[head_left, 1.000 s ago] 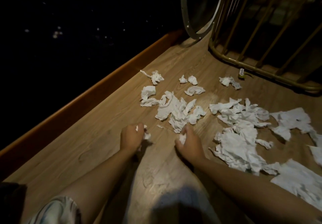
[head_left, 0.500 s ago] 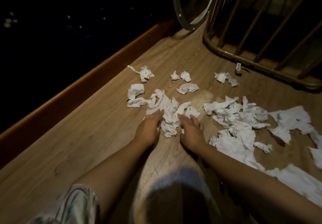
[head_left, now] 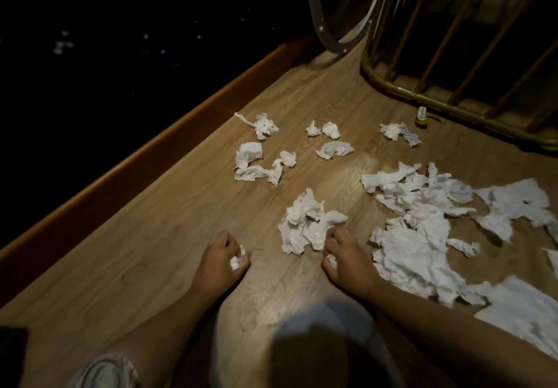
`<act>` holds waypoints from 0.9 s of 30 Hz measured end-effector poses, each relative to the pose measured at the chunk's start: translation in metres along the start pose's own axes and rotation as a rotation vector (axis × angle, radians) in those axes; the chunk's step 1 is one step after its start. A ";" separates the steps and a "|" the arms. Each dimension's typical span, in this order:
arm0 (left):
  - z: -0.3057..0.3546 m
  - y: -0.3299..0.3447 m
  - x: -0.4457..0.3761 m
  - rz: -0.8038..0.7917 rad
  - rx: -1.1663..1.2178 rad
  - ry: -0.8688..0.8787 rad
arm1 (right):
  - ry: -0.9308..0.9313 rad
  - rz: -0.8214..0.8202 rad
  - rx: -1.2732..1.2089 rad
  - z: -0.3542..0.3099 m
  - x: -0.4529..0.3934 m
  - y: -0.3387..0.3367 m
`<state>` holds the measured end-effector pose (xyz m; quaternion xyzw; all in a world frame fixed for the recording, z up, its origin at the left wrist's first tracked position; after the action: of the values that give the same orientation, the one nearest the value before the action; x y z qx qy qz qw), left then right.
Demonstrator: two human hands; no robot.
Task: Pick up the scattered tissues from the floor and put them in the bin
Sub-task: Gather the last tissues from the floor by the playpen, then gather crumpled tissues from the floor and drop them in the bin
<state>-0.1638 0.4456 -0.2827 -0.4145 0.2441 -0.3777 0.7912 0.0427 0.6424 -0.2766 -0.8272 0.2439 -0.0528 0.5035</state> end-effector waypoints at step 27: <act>0.037 0.011 -0.020 -0.133 0.240 -0.165 | 0.149 -0.037 -0.078 0.005 -0.020 -0.022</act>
<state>-0.1452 0.4827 -0.2703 -0.3619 0.1036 -0.4205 0.8255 0.0346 0.6638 -0.2573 -0.8442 0.2672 -0.1137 0.4505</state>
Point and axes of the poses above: each hand's wrist, its own x-axis away from the middle knuckle, its own y-axis out of the palm, z = x × y, the point moved 3 cm from there along -x, towards the middle knuckle
